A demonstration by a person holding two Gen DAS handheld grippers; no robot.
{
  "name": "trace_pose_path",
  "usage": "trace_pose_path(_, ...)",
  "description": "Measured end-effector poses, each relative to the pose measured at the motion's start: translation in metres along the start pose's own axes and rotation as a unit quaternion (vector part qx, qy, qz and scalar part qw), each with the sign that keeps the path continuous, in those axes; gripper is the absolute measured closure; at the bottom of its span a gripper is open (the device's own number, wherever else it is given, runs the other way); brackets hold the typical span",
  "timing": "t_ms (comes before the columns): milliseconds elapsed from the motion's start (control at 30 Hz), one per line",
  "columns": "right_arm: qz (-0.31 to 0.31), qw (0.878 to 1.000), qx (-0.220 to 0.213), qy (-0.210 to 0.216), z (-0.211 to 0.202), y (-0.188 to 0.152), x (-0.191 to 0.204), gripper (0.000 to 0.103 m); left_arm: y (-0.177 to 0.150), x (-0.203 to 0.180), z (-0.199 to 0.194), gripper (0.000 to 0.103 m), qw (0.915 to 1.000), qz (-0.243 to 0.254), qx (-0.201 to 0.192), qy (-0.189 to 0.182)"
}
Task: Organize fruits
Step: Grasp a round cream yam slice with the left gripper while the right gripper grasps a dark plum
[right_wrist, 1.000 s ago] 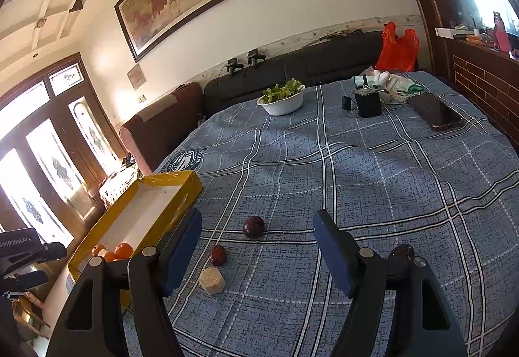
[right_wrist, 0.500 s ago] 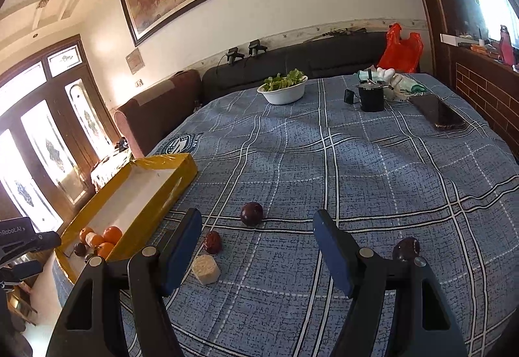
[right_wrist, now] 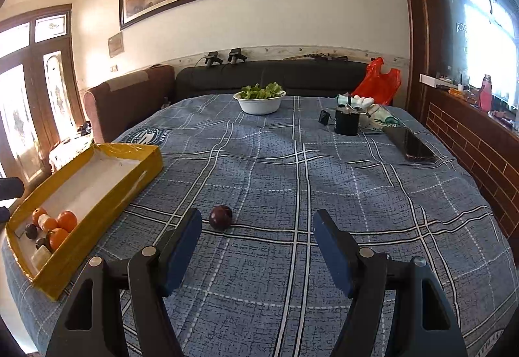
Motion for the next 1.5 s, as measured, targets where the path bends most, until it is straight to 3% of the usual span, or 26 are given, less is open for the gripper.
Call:
trace_pose_path(167, -0.024, 0.999, 0.005, -0.024, 0.006, -0.004, 0.005, 0.027, -0.003, -0.010, 0.015, 0.029, 0.9976, 0.048, 0.021, -0.045)
trace_pose_path(333, -0.001, 0.999, 0.025, -0.039, 0.014, -0.005, -0.007, 0.027, 0.001, -0.019, 0.018, 0.028, 0.9921, 0.103, 0.020, -0.069)
trace_pose_path(467, 0.013, 0.999, 0.028, -0.023, 0.005, 0.000, -0.025, 0.027, 0.006, -0.016, 0.019, 0.028, 0.9895, 0.113, 0.022, -0.088)
trace_pose_path(667, 0.013, 0.995, 0.099, 0.005, 0.021, -0.007, -0.058, 0.027, -0.004, -0.023, 0.040, 0.028, 0.9845, 0.108, 0.052, -0.127)
trace_pose_path(833, 0.029, 0.990, 0.137, 0.017, 0.040, -0.018, -0.068, 0.027, -0.035, -0.063, 0.063, 0.030, 0.9715, 0.150, 0.095, -0.158)
trace_pose_path(1000, 0.032, 0.990, 0.137, 0.017, 0.040, -0.022, -0.085, 0.027, -0.067, -0.093, 0.090, 0.049, 0.9546, 0.207, 0.143, -0.160)
trace_pose_path(1233, 0.078, 0.984, 0.158, 0.020, 0.042, -0.023, -0.135, 0.027, -0.089, -0.099, 0.122, 0.049, 0.9466, 0.217, 0.185, -0.151)
trace_pose_path(1367, 0.052, 0.983, 0.174, 0.022, 0.051, -0.029, -0.124, 0.028, -0.097, -0.098, 0.132, 0.049, 0.9431, 0.223, 0.203, -0.140)
trace_pose_path(1500, 0.019, 0.982, 0.189, 0.014, 0.060, -0.039, -0.109, 0.036, -0.099, -0.099, 0.137, 0.049, 0.9424, 0.228, 0.206, -0.132)
Point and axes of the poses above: each gripper's, at about its wrist camera, not at the fingertips, and z roughly the way its jaws point, x to its left, y to its top, the point moved 8 cm from there along z, roughly the way its jaws point, and after that the axes turned 13 degrees about -y, right-handed, at the moved point
